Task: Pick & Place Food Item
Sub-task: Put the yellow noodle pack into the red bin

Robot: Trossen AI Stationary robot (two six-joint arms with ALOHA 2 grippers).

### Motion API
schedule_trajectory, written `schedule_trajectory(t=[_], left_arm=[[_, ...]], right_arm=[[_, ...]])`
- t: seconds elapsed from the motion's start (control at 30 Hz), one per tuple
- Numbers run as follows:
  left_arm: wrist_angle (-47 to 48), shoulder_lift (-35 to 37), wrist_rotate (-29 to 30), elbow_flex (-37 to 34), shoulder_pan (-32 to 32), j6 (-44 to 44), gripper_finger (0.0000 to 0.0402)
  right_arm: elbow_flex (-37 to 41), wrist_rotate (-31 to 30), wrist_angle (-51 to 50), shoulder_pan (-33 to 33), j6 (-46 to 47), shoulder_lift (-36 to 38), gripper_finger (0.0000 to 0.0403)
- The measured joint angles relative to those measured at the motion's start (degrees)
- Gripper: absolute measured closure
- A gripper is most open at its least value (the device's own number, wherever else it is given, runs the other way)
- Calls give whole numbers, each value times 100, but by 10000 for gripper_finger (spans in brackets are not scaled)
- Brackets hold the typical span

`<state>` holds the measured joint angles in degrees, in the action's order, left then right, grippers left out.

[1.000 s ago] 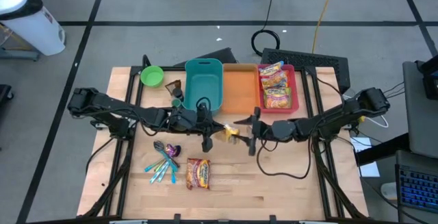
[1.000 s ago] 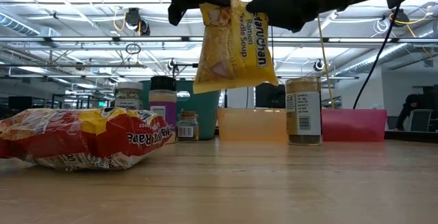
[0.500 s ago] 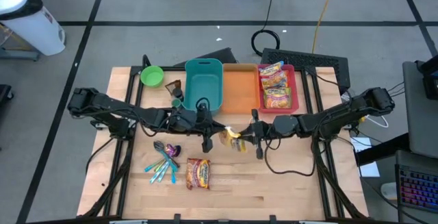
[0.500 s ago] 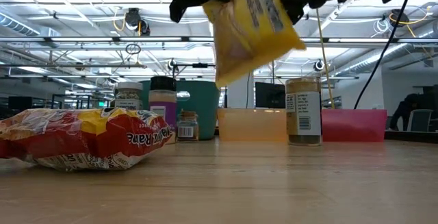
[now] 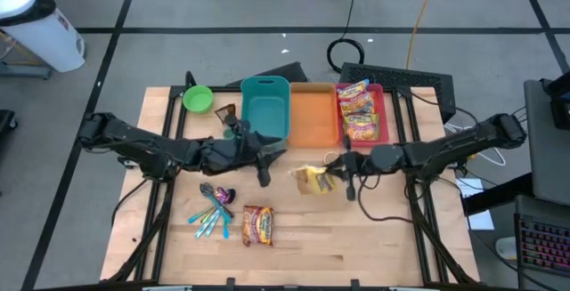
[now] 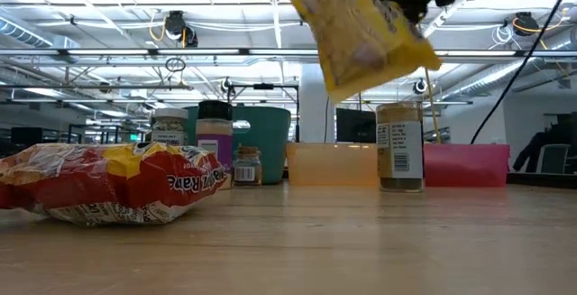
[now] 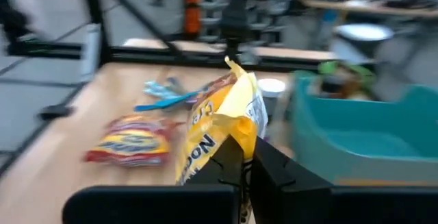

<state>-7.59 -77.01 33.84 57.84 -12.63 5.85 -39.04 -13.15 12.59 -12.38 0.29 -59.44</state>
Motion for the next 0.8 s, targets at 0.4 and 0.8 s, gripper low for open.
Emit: schedule_trajectory(t=[0.4, 0.8], left_arm=[[14, -7, 824, 0, -316, -173, 227], [6, -7, 820, 0, -119, 64, 227]], right_arm=[[1711, -4403, 989, 2, -848, 2093, 403], [3243, -5479, 3343, 1229, -900, 1831, 403]])
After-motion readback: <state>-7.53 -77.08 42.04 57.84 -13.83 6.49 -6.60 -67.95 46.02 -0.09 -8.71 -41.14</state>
